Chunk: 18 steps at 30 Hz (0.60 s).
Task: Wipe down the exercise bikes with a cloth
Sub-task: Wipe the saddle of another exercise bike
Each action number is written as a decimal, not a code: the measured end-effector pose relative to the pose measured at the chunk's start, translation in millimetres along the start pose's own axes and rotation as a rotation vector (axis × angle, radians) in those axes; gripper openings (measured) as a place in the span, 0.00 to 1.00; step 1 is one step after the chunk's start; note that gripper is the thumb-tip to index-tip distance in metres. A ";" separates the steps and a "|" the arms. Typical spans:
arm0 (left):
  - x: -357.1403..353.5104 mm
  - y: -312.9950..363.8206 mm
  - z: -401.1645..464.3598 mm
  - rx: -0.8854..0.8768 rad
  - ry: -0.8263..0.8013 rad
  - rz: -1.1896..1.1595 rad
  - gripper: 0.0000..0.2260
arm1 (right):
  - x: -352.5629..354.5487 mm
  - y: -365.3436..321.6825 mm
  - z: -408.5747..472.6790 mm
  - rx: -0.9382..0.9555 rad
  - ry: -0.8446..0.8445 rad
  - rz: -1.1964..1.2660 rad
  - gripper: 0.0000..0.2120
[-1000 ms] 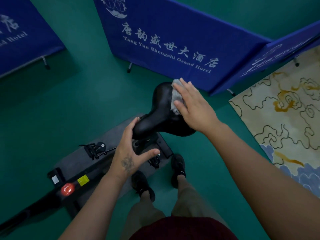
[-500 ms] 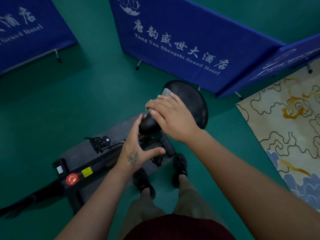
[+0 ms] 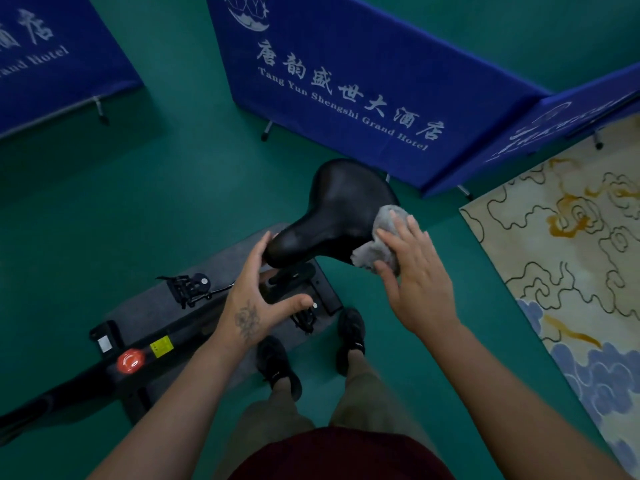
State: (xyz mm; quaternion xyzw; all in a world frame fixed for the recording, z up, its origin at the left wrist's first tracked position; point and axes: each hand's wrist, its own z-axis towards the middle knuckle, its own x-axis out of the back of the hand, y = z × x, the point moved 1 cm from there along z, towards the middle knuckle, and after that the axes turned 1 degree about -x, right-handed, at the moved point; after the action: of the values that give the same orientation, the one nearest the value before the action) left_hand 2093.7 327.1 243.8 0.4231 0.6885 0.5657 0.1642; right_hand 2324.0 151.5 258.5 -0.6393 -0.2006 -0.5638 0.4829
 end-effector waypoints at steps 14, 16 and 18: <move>-4.1 7.9 -1.4 0.049 0.058 0.031 0.58 | -5.3 -26.9 145.4 -0.164 -0.159 0.196 0.20; -6.1 8.1 -2.1 0.064 0.073 0.004 0.59 | -10.1 -42.9 152.2 -0.051 -0.193 0.081 0.19; -7.2 10.1 -2.4 0.078 0.093 -0.014 0.60 | -16.2 -64.5 147.4 0.075 -0.263 0.029 0.17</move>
State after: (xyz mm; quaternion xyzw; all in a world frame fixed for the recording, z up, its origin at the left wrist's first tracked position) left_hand 2100.3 320.1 252.0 0.3975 0.7198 0.5564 0.1194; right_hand 2345.5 309.8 284.0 -0.6921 -0.2739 -0.4600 0.4842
